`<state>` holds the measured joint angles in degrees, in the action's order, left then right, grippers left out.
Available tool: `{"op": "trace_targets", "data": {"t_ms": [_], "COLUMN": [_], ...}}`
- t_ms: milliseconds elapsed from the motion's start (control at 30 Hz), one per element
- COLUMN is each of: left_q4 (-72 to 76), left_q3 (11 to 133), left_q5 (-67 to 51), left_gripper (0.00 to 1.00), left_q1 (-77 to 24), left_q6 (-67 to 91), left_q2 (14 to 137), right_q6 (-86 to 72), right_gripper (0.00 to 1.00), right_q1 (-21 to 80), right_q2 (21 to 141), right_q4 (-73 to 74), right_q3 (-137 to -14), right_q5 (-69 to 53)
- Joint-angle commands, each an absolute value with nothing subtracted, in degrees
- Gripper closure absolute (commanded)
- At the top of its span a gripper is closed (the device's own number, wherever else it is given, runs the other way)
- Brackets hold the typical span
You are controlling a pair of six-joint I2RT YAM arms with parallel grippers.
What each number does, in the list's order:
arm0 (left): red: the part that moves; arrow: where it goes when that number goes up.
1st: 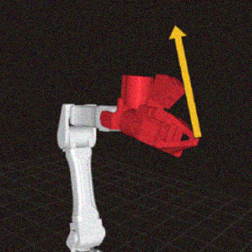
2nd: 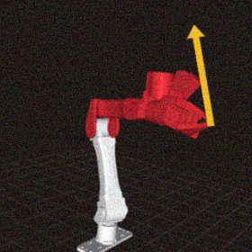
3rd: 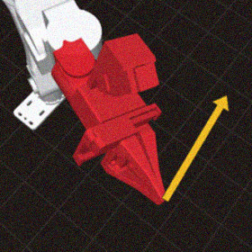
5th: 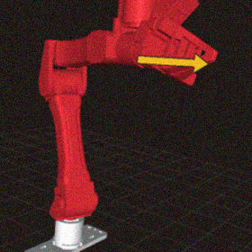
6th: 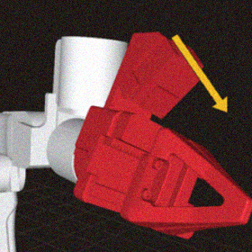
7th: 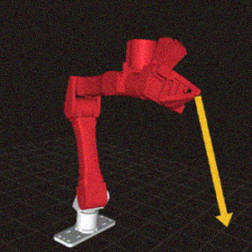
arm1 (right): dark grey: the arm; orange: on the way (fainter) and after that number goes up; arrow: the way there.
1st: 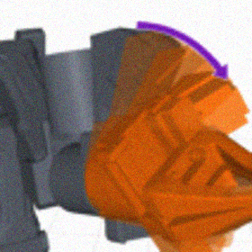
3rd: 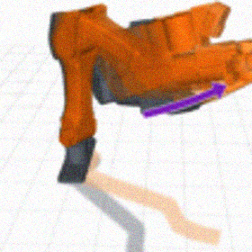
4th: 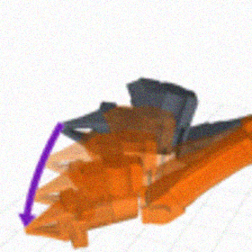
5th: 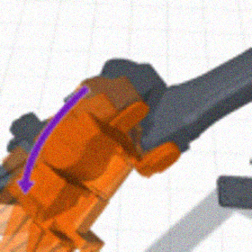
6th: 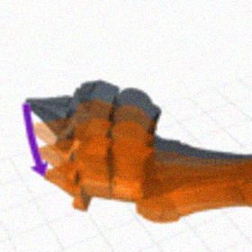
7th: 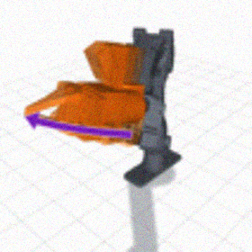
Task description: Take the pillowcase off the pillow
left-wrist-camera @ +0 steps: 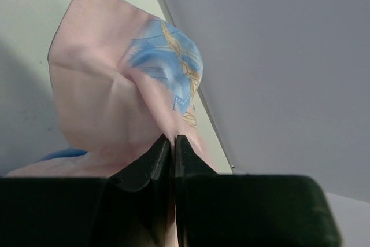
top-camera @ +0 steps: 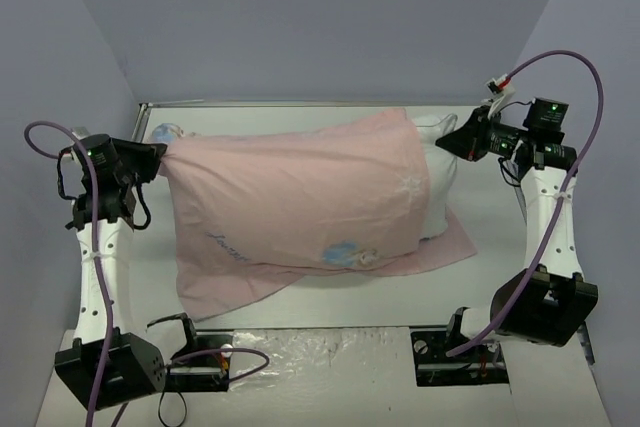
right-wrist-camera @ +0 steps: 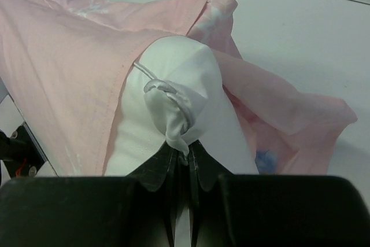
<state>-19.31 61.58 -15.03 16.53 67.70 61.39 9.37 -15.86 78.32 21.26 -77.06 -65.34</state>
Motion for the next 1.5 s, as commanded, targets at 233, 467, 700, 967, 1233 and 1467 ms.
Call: {"op": "trace_targets", "data": {"t_ms": [233, 467, 700, 967, 1233, 1467], "left_q4": [-13.4, -12.4, -13.5, -17.4, -14.4, -13.6], "left_q3": [69.3, 70.7, 69.3, 72.2, 69.8, 62.6], "left_q5": [-10.5, -10.5, -8.2, -4.8, -7.1, -16.6], "left_gripper": [0.98, 0.98, 0.98, 0.98, 0.98, 0.78], "left_q1": [21.2, 21.5, 24.0, 26.5, 24.7, 14.9], "left_q6": [67.0, 66.7, 65.1, 62.7, 60.6, 54.3], "left_q2": [61.8, 63.5, 62.8, 66.3, 68.0, 67.3], "right_q6": [12.8, 15.8, 18.2, 14.1, 15.3, 15.2], "right_gripper": [1.00, 1.00, 1.00, 1.00, 1.00, 1.00], "right_q1": [-24.1, -25.3, -29.8, -34.6, -32.6, -25.4], "right_q2": [78.6, 78.8, 78.7, 80.0, 80.9, 81.1], "right_q4": [17.1, 17.1, 16.7, 12.2, 11.0, 10.8], "right_q3": [-82.7, -81.1, -80.5, -78.1, -75.3, -74.5], "right_q5": [-64.8, -62.9, -56.3, -48.7, -50.8, -47.4]}}
